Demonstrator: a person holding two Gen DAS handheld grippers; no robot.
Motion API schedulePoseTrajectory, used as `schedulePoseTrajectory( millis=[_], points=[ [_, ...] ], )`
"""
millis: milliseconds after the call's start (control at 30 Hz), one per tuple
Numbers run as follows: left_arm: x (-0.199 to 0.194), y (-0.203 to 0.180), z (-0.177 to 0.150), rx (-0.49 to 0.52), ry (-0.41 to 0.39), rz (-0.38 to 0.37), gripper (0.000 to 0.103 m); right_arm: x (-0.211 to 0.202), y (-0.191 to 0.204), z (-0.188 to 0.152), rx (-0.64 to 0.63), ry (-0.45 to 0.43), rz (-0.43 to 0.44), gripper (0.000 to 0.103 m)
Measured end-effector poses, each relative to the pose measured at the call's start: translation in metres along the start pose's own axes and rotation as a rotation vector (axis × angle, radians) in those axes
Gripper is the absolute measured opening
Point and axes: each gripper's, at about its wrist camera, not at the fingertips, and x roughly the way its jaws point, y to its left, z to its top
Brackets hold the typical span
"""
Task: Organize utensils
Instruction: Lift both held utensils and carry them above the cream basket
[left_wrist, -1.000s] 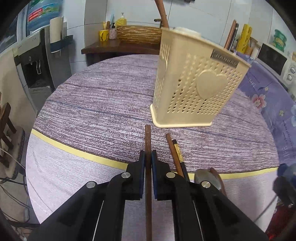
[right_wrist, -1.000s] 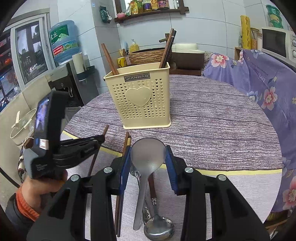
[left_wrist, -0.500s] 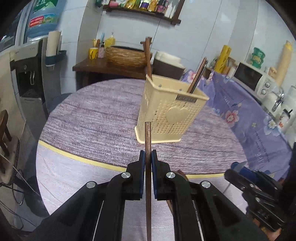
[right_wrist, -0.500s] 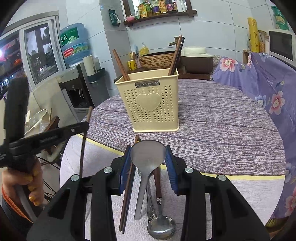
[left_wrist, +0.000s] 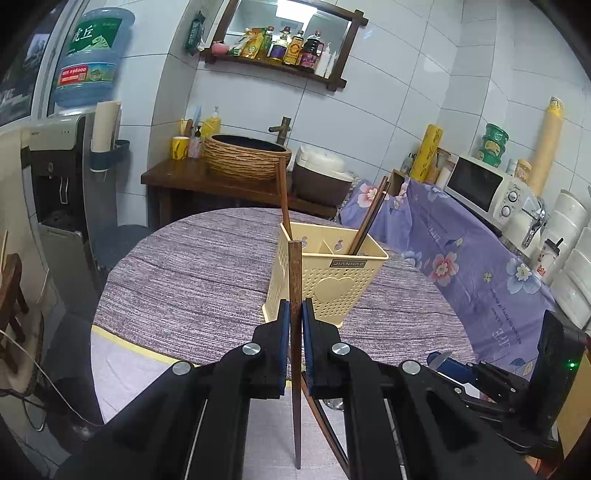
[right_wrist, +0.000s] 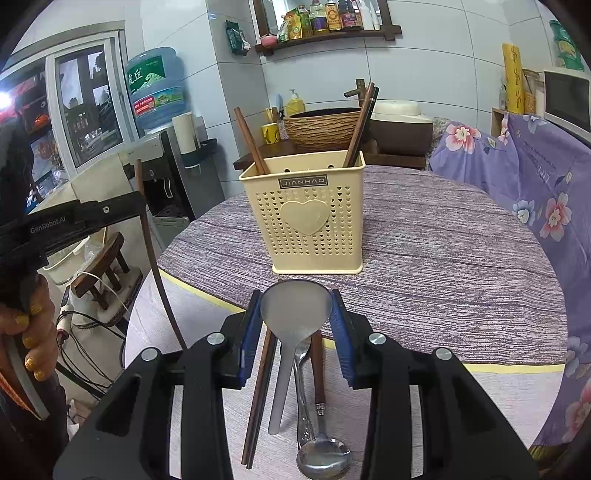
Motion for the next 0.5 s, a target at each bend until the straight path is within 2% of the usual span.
schedulePoseTrajectory(
  millis=[167,300,433,500],
  points=[
    [-0.003,-0.003,0.008,0.009,-0.008,-0.015,0.008,-0.001,-0.004,0.011,0.010,-0.008,0.019,0.037],
    [-0.012,-0.009,0.037,0.013,-0.046,-0.039,0.008,-0.007,-0.005,0.044,-0.004,-0.053,0.028,0.037],
    [-0.028,-0.019,0.088,0.020,-0.139,-0.052,0.008,-0.021,-0.006,0.106,-0.035,-0.171,-0.022,0.037],
    [-0.030,-0.025,0.118,0.010,-0.186,-0.037,0.008,-0.023,-0.011,0.139,-0.006,-0.204,-0.013,0.037]
  ],
)
